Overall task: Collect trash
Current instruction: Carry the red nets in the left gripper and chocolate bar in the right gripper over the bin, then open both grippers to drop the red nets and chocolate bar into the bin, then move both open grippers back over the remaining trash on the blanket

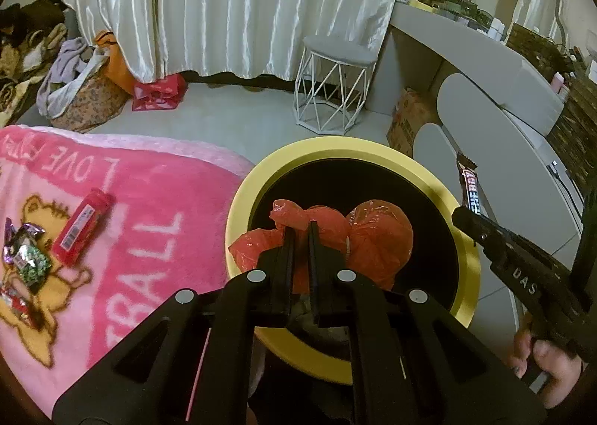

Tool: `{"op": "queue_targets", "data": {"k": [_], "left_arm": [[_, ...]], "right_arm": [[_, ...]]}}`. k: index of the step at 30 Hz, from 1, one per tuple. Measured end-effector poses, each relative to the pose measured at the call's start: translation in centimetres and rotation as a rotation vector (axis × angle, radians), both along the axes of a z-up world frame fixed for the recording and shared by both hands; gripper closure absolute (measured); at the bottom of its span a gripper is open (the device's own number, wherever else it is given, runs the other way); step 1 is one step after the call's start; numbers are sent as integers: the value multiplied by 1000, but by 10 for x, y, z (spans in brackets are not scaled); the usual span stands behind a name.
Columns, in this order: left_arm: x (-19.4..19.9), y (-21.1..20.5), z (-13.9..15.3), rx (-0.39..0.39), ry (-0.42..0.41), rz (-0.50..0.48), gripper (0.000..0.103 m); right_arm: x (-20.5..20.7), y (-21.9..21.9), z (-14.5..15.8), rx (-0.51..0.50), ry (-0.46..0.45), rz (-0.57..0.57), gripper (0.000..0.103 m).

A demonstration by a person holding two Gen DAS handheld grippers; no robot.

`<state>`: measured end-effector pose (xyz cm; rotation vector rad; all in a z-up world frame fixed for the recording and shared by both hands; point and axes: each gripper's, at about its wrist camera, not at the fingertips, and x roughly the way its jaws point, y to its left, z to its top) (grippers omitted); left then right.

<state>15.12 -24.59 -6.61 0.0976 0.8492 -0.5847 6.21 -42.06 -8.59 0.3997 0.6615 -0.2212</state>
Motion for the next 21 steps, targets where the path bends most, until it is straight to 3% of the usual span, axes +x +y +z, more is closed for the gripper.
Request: {"op": "queue_targets", "data": {"k": [9, 10, 11, 12, 18, 20, 21], "left_arm": [[13, -11, 0, -8, 21, 8, 98], [14, -11, 1, -13, 23, 12, 93], [14, -11, 2, -17, 22, 14, 88], [14, -10, 3, -22, 20, 16, 81], [5, -3, 8, -29, -17, 45, 34], [1, 1, 11, -48, -20, 50, 28], [-1, 3, 13, -57, -25, 53, 19]], "right_arm": [[4, 0, -1, 10, 6, 18, 85], [4, -1, -2, 13, 9, 19, 74], [3, -2, -3, 18, 12, 9, 56], [2, -3, -3, 25, 8, 3, 49], [-1, -7, -4, 49, 11, -35, 34], [-3, -7, -3, 48, 8, -44, 31], [-3, -7, -3, 46, 6, -48, 30]]}}
